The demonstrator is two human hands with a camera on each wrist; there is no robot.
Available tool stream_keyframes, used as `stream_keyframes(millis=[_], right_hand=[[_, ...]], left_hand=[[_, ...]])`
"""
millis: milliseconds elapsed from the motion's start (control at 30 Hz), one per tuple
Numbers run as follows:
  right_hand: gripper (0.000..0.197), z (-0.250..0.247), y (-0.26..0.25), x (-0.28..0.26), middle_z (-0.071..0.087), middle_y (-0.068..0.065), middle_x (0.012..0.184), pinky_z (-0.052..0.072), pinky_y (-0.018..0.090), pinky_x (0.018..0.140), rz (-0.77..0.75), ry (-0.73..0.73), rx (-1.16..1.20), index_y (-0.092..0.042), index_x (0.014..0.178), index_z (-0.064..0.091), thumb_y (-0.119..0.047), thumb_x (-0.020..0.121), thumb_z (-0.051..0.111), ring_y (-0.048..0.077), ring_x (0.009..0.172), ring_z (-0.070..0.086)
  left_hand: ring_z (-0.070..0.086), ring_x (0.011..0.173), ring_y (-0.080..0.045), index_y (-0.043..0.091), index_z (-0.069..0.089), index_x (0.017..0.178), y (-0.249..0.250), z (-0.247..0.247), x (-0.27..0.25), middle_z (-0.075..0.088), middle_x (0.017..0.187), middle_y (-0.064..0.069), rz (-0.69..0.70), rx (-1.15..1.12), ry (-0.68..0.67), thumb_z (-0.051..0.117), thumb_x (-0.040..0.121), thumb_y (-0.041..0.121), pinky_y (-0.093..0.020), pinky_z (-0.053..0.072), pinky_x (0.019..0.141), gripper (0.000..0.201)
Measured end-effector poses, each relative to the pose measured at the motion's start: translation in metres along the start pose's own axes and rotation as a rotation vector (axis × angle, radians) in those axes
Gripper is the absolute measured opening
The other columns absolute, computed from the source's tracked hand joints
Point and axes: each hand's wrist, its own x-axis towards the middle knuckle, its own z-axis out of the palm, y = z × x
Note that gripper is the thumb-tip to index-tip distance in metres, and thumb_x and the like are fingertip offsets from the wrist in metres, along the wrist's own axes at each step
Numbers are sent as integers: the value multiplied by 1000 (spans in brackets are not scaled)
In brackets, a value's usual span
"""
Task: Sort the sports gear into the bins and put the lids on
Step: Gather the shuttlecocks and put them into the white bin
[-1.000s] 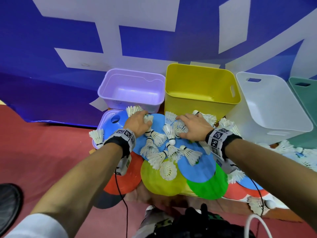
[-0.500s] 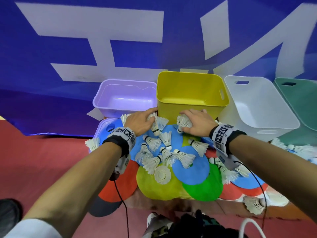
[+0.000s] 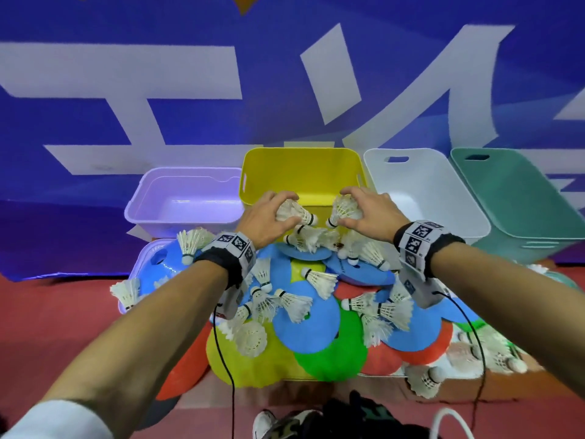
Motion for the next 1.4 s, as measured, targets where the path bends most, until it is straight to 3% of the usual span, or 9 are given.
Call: stream_keyframes(millis=[233,567,667,800,1067,1300,1400], right_hand=[[63,-31,76,-19,49,7,140,38,44,103,111,73,54,-25,141,37,-49,88,62,29,120,53],[64,-46,175,-41,45,7,140,42,41,99,267,97,140,-25,144,34,-45,91,61,32,117,54],[69,-46,193,-40,41,8,145,39,44,101,279,50,124,-27,149,27,-51,91,57,32,124,50],[84,-45,206,-40,26,9,156,29,55,110,305,-15,135,-30,154,11,-56,89,57,30,141,31],[71,-40,184,-29,32,9,152,31,51,109,240,-11,69,-28,150,25,-47,90,59,30,137,35],[70,-21,110,-8,33,8,152,31,52,106,126,-23,12,-29,149,27,-48,89,58,31,136,35],[72,-11,72,2,35,8,149,32,51,105,63,-36,31,-30,149,27,-48,87,60,30,136,34]], left_hand=[[59,104,-20,43,47,129,64,32,46,47,134,7,48,86,21,61,88,49,-37,50,80,44],[57,104,-16,39,43,133,142,96,108,52,135,8,158,69,-16,57,89,49,-30,46,76,47],[56,115,-18,38,39,138,155,112,122,51,139,6,168,53,-65,59,89,49,-35,50,87,53],[39,136,-18,32,27,149,160,124,132,35,154,4,154,31,-139,63,88,52,-38,42,106,74],[35,140,-21,29,31,148,132,119,116,36,154,2,108,114,-117,61,89,50,-43,36,110,70],[28,143,-23,33,33,146,76,83,70,35,154,-1,63,160,-66,50,84,57,-45,23,112,68],[24,144,-21,33,33,148,47,61,45,31,156,-3,16,165,-46,53,88,54,-46,19,113,67]])
